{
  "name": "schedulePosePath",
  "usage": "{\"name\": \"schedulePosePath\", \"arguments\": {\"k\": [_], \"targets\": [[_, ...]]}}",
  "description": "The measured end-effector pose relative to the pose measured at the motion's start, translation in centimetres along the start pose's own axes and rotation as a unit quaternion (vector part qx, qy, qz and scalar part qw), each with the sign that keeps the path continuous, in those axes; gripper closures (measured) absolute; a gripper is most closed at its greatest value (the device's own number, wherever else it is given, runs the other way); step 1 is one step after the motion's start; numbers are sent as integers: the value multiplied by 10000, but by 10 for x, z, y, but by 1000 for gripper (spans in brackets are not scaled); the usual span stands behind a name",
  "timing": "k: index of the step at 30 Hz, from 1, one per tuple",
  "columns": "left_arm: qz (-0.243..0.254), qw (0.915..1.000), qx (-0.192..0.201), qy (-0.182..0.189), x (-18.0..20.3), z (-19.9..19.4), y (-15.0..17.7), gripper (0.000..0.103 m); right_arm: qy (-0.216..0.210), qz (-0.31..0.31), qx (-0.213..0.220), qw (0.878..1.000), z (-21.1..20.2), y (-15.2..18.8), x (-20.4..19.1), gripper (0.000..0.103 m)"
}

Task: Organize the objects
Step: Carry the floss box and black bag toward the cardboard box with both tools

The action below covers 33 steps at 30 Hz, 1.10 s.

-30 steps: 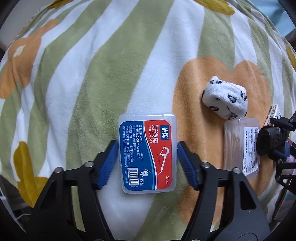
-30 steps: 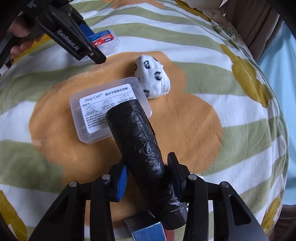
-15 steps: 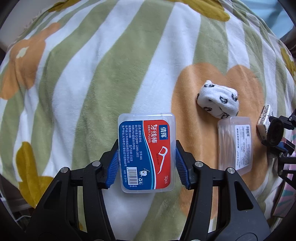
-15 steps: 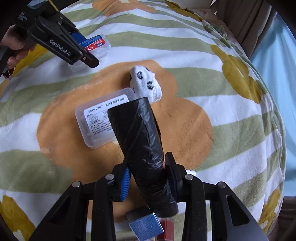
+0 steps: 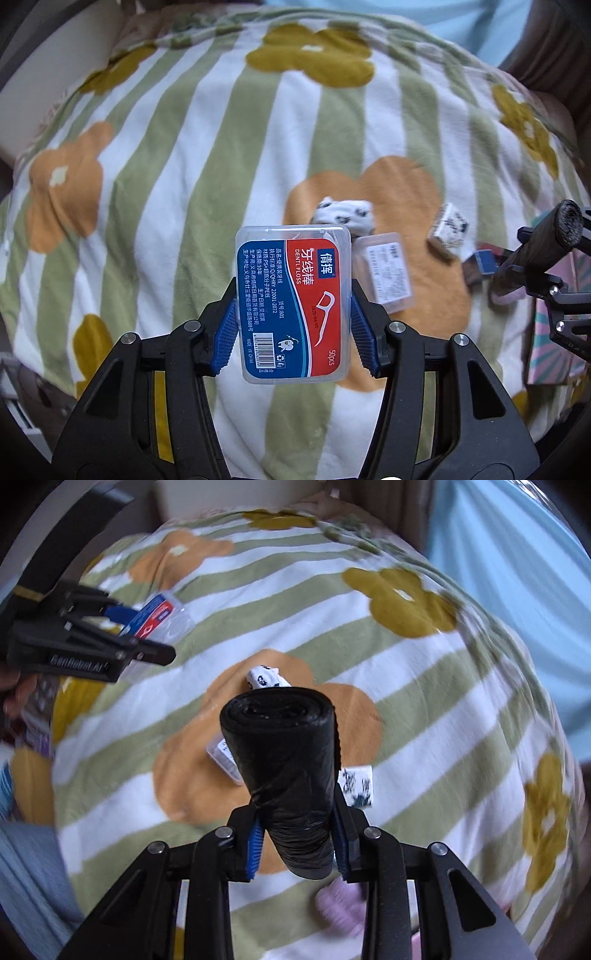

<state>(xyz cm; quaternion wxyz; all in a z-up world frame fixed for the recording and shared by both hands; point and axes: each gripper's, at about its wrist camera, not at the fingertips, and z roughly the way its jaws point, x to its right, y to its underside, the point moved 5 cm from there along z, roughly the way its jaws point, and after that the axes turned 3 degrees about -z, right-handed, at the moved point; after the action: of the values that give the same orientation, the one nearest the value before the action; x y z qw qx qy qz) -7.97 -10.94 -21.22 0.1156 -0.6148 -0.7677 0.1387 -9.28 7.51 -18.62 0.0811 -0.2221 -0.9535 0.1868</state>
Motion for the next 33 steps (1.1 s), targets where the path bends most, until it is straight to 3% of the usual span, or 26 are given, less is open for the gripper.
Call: {"name": "schedulePosePath", "arguments": {"k": [4, 7, 11, 17, 20, 33], "targets": [[319, 9991, 188, 201, 26, -38, -6, 52, -14, 1019, 17, 9948, -34, 10, 3, 74], [491, 9977, 279, 363, 40, -60, -7, 52, 65, 1780, 32, 9840, -59, 20, 4, 74], [623, 9958, 390, 549, 54, -89, -6, 52, 331, 2604, 22, 9649, -91, 34, 3, 74], [897, 9925, 586, 592, 75, -125, 4, 52, 633, 3739, -69, 9253, -122, 59, -2, 74], [962, 9915, 622, 622, 81, -133, 13, 52, 745, 3961, -65, 9151, -129, 70, -7, 74], [1112, 9891, 745, 616, 93, -148, 20, 52, 932, 4165, 122, 9043, -149, 83, -10, 74]]}}
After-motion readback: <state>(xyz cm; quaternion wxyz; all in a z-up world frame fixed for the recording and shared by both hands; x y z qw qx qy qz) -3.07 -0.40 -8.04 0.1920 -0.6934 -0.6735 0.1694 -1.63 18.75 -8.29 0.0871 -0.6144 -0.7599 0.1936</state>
